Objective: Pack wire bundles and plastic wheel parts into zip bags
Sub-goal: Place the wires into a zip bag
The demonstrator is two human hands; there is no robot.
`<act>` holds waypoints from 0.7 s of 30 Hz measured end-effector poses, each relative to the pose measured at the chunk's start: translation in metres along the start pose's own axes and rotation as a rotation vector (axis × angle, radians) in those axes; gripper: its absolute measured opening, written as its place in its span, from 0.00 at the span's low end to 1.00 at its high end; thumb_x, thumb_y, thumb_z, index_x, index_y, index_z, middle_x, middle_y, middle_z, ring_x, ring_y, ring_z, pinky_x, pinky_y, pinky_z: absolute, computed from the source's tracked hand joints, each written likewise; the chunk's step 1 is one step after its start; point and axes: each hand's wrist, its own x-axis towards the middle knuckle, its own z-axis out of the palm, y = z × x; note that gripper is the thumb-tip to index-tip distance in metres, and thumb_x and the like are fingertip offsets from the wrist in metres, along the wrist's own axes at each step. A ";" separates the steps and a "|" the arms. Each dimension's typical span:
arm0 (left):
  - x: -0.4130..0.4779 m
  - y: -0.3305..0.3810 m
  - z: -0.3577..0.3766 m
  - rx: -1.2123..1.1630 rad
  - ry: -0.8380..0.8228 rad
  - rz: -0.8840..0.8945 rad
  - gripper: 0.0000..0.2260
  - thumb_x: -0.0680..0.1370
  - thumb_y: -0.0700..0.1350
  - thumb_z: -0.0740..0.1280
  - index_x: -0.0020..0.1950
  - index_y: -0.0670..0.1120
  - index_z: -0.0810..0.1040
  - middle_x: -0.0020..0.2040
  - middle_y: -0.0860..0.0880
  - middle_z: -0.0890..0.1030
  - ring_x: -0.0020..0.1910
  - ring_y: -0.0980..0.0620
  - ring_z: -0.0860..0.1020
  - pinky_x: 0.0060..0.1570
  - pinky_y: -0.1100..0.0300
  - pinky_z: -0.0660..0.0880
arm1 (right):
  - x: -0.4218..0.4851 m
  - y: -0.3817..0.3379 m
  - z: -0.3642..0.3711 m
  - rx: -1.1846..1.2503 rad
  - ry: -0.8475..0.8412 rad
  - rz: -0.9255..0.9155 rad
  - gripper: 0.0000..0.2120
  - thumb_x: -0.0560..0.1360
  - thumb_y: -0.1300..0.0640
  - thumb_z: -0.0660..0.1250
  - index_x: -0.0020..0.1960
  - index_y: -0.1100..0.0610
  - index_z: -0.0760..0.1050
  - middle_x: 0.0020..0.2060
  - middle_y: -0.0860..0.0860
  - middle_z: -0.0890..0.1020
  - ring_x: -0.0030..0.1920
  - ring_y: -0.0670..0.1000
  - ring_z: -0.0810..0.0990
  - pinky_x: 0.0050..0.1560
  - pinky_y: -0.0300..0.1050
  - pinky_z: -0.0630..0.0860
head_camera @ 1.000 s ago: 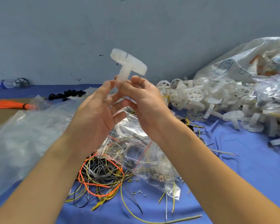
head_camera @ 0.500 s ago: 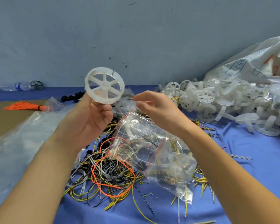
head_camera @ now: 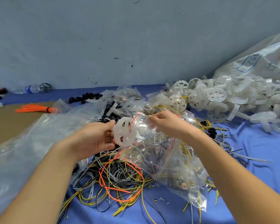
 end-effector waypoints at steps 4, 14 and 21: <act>-0.001 0.000 0.019 -0.091 -0.094 -0.033 0.19 0.83 0.49 0.59 0.67 0.36 0.74 0.56 0.38 0.76 0.43 0.49 0.77 0.37 0.61 0.81 | -0.002 -0.004 -0.003 0.133 -0.037 -0.038 0.13 0.82 0.44 0.59 0.44 0.44 0.79 0.36 0.38 0.82 0.40 0.43 0.83 0.34 0.33 0.72; -0.017 0.007 0.032 0.214 0.020 0.085 0.12 0.83 0.42 0.59 0.51 0.38 0.80 0.37 0.43 0.78 0.33 0.53 0.82 0.32 0.63 0.79 | -0.005 -0.012 -0.010 0.273 -0.114 -0.141 0.13 0.78 0.47 0.68 0.51 0.57 0.82 0.37 0.45 0.83 0.37 0.41 0.79 0.42 0.40 0.74; -0.023 0.013 0.047 0.443 0.022 0.194 0.14 0.82 0.46 0.62 0.51 0.35 0.78 0.39 0.40 0.83 0.38 0.46 0.85 0.40 0.52 0.82 | -0.013 -0.026 -0.017 0.272 -0.025 -0.201 0.11 0.77 0.48 0.69 0.46 0.55 0.83 0.34 0.43 0.82 0.34 0.40 0.78 0.42 0.38 0.73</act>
